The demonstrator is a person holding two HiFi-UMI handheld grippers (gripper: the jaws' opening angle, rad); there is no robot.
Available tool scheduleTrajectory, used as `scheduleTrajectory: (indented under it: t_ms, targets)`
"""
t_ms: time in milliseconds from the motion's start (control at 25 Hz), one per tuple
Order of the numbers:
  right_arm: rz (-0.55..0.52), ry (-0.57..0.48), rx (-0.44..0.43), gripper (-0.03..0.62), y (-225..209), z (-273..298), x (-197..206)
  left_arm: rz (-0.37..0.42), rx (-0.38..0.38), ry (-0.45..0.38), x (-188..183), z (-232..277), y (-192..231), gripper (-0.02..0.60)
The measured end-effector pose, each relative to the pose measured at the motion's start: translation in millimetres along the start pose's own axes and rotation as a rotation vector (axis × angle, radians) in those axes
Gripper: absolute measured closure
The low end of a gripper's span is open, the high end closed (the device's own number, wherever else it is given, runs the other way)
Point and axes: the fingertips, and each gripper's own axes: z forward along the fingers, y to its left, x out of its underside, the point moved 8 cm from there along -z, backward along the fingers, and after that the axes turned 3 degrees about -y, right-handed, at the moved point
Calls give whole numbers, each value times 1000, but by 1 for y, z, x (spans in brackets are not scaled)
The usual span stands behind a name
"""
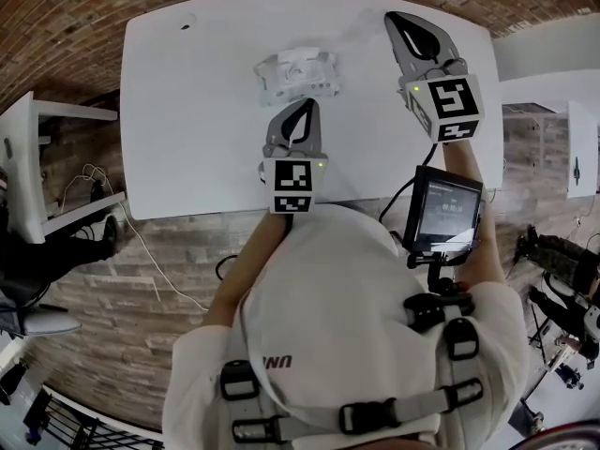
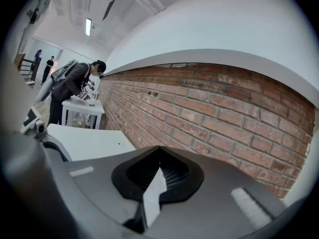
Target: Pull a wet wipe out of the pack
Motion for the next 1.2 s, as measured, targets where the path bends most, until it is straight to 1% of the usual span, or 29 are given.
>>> scheduleTrajectory:
  t_ms: [160, 280, 520, 680, 880, 1200]
  targets:
    - [28, 34, 64, 586, -14, -14, 17, 10, 28, 2, 2, 5, -5, 580]
    - [62, 85, 96, 586, -17, -20, 40, 18, 46, 8, 4, 7, -9, 580]
    - [174, 216, 128, 586, -3, -24, 104, 25, 55, 19, 5, 6, -11, 580]
    - [241, 271, 139, 586, 5, -25, 134, 25, 47, 22, 5, 4, -10, 580]
    - [266, 312, 132, 586, 16, -26, 151, 25, 38, 28, 7, 2, -9, 580]
    - [284, 344, 124, 586, 26, -27, 165, 25, 35, 25, 6, 2, -10, 578]
